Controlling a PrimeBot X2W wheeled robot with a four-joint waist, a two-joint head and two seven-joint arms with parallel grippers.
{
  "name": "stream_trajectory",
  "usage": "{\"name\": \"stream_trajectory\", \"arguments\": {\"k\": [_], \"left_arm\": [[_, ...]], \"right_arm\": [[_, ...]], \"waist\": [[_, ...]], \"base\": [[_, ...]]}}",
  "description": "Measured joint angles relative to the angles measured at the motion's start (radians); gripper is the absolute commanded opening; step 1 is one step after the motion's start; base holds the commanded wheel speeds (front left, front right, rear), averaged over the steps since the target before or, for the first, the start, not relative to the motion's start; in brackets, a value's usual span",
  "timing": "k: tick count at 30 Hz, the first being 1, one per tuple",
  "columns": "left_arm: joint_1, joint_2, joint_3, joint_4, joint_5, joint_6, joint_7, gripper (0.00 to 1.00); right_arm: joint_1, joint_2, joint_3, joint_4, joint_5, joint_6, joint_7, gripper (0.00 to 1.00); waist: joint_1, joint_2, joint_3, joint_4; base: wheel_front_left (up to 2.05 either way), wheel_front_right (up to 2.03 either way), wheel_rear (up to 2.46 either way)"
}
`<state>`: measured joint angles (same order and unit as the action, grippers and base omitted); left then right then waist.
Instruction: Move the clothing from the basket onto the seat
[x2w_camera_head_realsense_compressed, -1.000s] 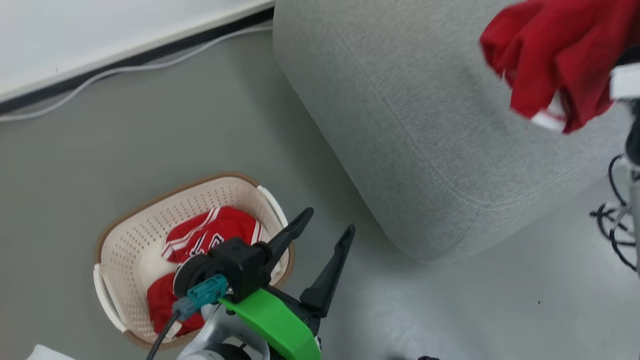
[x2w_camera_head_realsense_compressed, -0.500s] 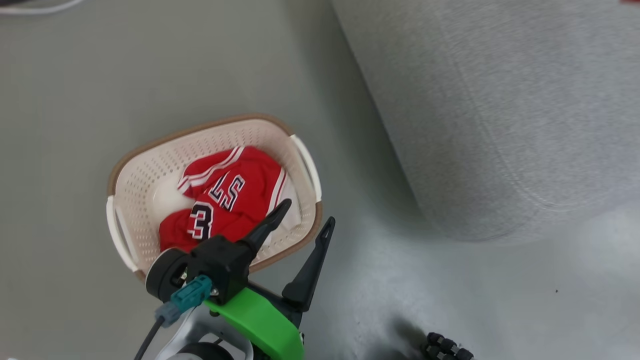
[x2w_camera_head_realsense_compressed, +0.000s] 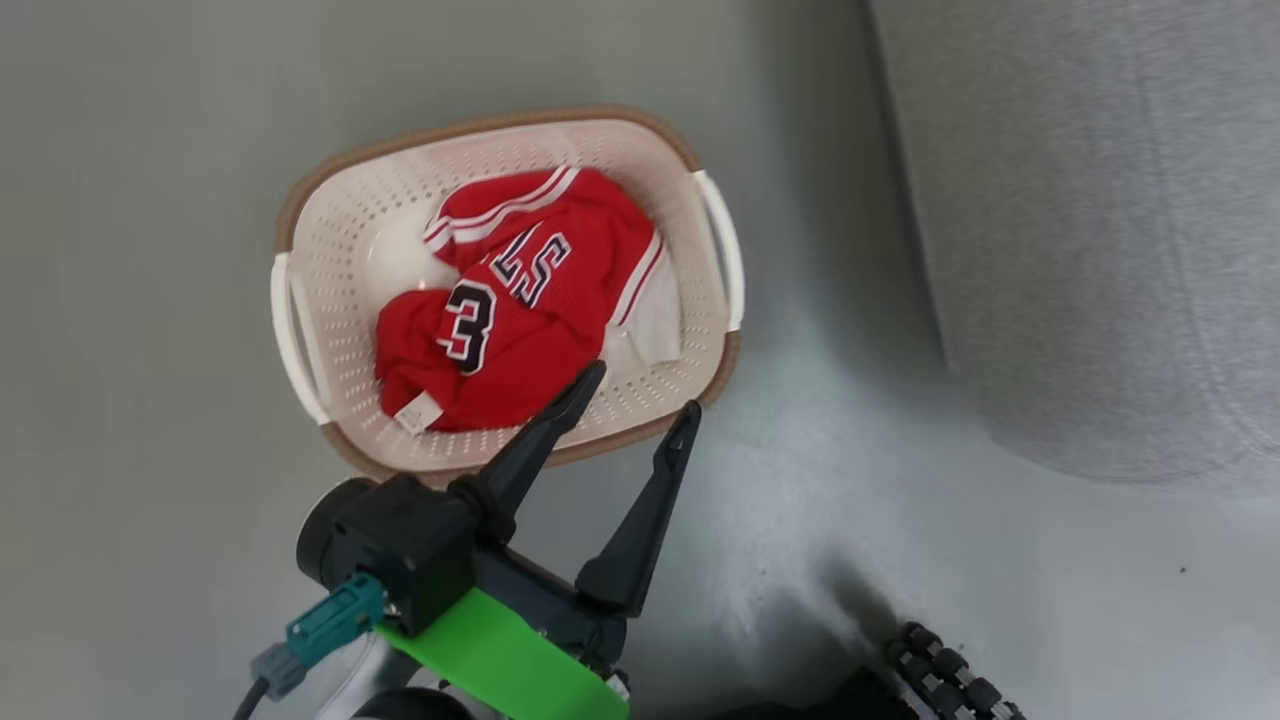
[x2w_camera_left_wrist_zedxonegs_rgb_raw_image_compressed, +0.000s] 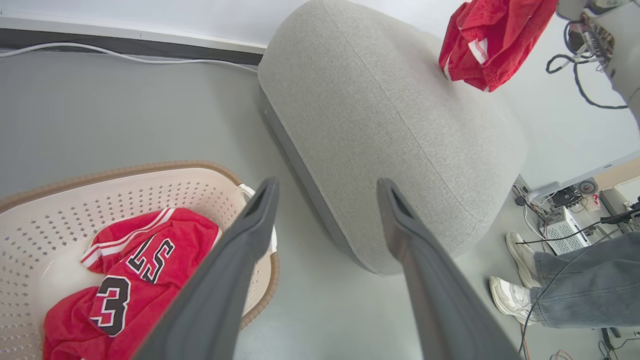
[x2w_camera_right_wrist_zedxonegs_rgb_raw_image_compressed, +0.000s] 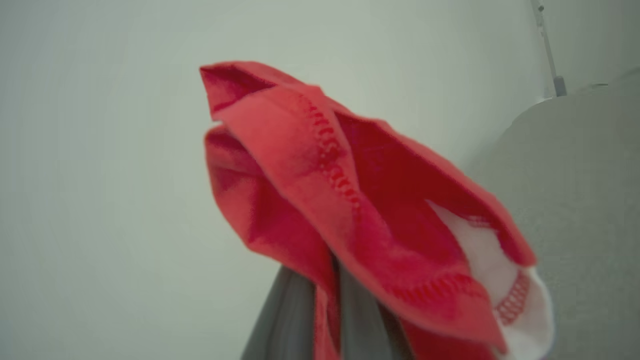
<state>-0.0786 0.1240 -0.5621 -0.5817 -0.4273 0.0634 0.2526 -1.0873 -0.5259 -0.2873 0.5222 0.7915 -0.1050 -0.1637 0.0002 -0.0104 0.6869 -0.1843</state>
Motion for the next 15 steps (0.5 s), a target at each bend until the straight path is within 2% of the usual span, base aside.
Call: {"name": "stream_trajectory", "arguments": {"k": [8,12,13,14,15], "left_arm": [[-0.003,0.003,0.014,-0.024,0.009,0.0,-0.032,1.0],[-0.01,0.004,0.059,0.006,0.008,-0.001,-0.066,1.0],[-0.016,0.004,0.067,0.009,0.008,-0.001,-0.073,1.0],[-0.023,0.005,0.071,0.013,0.008,-0.002,-0.073,1.0],[-0.031,0.005,0.072,0.019,0.007,-0.004,-0.075,1.0]], "right_arm": [[0.006,0.032,0.008,0.102,-0.001,-0.003,-0.02,0.0],[0.037,0.092,0.052,0.164,-0.011,0.017,-0.04,0.0],[0.043,0.105,0.065,0.173,-0.012,0.023,-0.04,0.26],[0.045,0.112,0.075,0.177,-0.018,0.032,-0.042,0.46],[0.045,0.111,0.083,0.18,-0.024,0.043,-0.043,0.8]], "waist": [[0.0,0.0,0.099,0.061],[0.0,0.0,0.13,0.084],[0.0,0.0,0.133,0.088],[0.0,0.0,0.134,0.089],[0.0,0.0,0.132,0.088]], "base": [[0.0,0.0,0.0],[0.0,0.0,0.0],[0.0,0.0,0.0],[0.0,0.0,0.0],[0.0,0.0,0.0]]}}
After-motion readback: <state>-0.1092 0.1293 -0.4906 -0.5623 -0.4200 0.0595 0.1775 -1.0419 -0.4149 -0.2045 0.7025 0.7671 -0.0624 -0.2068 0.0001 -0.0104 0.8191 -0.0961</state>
